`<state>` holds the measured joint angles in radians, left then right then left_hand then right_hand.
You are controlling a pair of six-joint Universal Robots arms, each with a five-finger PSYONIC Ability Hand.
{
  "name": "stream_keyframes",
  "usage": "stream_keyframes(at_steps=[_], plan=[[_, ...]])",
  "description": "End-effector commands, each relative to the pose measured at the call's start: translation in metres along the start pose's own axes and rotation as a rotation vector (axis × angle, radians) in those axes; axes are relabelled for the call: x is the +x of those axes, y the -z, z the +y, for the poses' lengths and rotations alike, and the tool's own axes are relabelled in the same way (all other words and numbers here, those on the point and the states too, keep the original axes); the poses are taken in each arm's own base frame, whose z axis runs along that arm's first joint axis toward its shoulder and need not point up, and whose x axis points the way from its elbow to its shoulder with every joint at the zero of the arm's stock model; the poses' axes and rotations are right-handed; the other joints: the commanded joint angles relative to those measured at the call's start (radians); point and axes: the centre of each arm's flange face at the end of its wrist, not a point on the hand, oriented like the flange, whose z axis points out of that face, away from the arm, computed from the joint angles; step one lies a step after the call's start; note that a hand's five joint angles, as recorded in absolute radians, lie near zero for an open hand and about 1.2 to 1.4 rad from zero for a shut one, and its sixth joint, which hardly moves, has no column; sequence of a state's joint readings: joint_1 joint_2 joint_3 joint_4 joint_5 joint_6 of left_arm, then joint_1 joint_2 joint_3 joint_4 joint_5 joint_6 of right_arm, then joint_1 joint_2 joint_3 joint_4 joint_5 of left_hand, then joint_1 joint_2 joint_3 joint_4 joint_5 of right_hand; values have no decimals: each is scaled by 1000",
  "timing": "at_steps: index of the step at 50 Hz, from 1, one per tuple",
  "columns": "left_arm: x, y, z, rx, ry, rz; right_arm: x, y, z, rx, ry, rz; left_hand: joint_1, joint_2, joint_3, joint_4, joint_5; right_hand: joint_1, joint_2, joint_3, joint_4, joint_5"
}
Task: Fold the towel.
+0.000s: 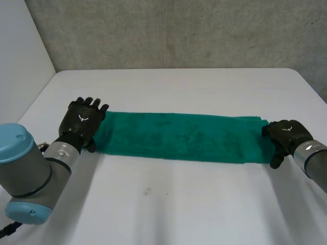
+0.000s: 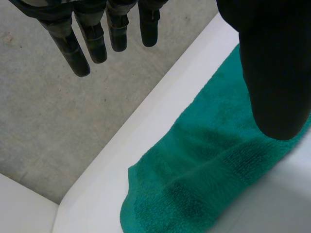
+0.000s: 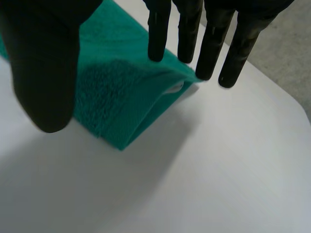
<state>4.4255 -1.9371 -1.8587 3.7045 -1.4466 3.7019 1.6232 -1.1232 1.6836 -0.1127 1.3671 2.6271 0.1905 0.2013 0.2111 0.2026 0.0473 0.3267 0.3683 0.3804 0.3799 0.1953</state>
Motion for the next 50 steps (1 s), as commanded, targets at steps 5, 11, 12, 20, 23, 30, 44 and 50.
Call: stream_keyframes(at_steps=[5, 11, 12, 20, 23, 30, 44, 50], plan=[[-3, 0, 2, -8, -6, -9, -1, -23, 15, -3, 6, 3, -16, -27, -37, -28, -47, 1069, 1027, 1015, 1016, 1026], [-4, 0, 3, -12, -4, -12, 19, -27, 20, -18, -8, 56, -16, -27, -37, -28, -47, 1070, 1028, 1016, 1016, 1026], [-4, 0, 3, -14, -4, -13, 26, -27, 20, -20, -5, 78, -16, -27, -37, -28, -47, 1070, 1028, 1016, 1016, 1026], [-5, 0, 4, -15, -4, -17, 88, -30, 14, -26, 107, 238, -16, -27, -37, -28, -47, 1070, 1028, 1016, 1016, 1026], [-6, -1, 4, -18, -3, -21, 114, -29, 13, -59, 217, 302, -16, -27, -37, -28, -47, 1070, 1028, 1016, 1016, 1026], [-7, 0, 4, -16, -4, -22, 116, -30, -32, 10, 334, 337, -16, -27, -37, -28, -47, 1070, 1028, 1016, 1016, 1026], [-9, 0, -1, -7, -5, -30, -109, 3, -158, 573, 570, -140, -16, -27, -37, -28, -47, 1070, 1028, 1016, 1016, 1026], [-11, 0, 0, -7, -5, -33, -201, 23, -145, 681, 644, -384, -16, -27, -37, -28, -47, 1070, 1028, 1016, 1016, 1026]])
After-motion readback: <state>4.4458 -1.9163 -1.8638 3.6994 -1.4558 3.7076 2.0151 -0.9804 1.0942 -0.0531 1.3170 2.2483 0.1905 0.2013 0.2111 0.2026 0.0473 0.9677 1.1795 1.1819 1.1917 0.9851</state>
